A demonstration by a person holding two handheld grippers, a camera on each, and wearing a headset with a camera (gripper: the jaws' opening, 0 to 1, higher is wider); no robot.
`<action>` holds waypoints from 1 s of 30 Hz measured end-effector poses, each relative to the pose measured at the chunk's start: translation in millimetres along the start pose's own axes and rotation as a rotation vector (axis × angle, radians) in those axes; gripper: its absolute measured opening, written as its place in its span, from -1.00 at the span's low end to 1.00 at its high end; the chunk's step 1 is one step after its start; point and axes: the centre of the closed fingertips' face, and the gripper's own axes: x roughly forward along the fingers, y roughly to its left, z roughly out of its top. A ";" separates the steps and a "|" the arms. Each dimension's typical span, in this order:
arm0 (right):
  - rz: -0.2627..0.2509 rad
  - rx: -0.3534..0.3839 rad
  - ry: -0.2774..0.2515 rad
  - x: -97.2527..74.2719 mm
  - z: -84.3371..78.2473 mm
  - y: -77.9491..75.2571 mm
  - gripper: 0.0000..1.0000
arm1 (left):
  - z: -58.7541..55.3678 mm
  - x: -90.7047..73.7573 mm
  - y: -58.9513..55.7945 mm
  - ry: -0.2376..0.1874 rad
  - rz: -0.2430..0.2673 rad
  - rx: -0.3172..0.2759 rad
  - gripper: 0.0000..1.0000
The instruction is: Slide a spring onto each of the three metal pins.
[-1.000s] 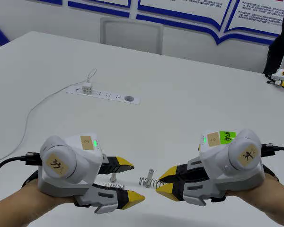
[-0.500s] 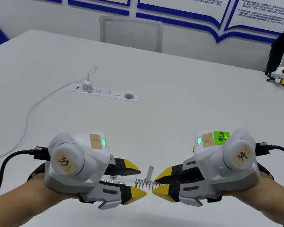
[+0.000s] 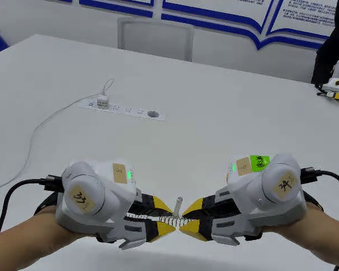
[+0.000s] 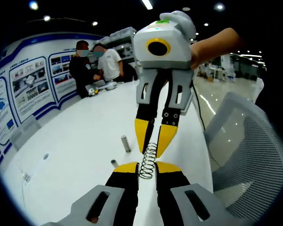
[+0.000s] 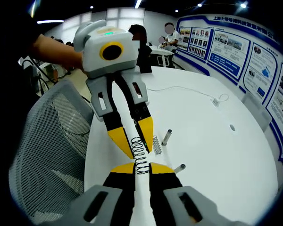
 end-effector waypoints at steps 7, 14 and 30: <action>0.013 -0.024 -0.002 -1.0 2.0 1.2 -0.78 | -1.2 -1.2 -3.6 0.002 -0.013 0.007 -0.80; 0.027 -0.045 0.010 -0.6 0.8 4.6 -0.77 | -2.3 -0.9 -6.8 0.015 -0.030 0.035 -0.81; 0.044 -0.021 0.008 -1.8 0.5 4.3 -0.74 | -0.2 -2.9 -6.8 0.009 -0.028 0.041 -0.81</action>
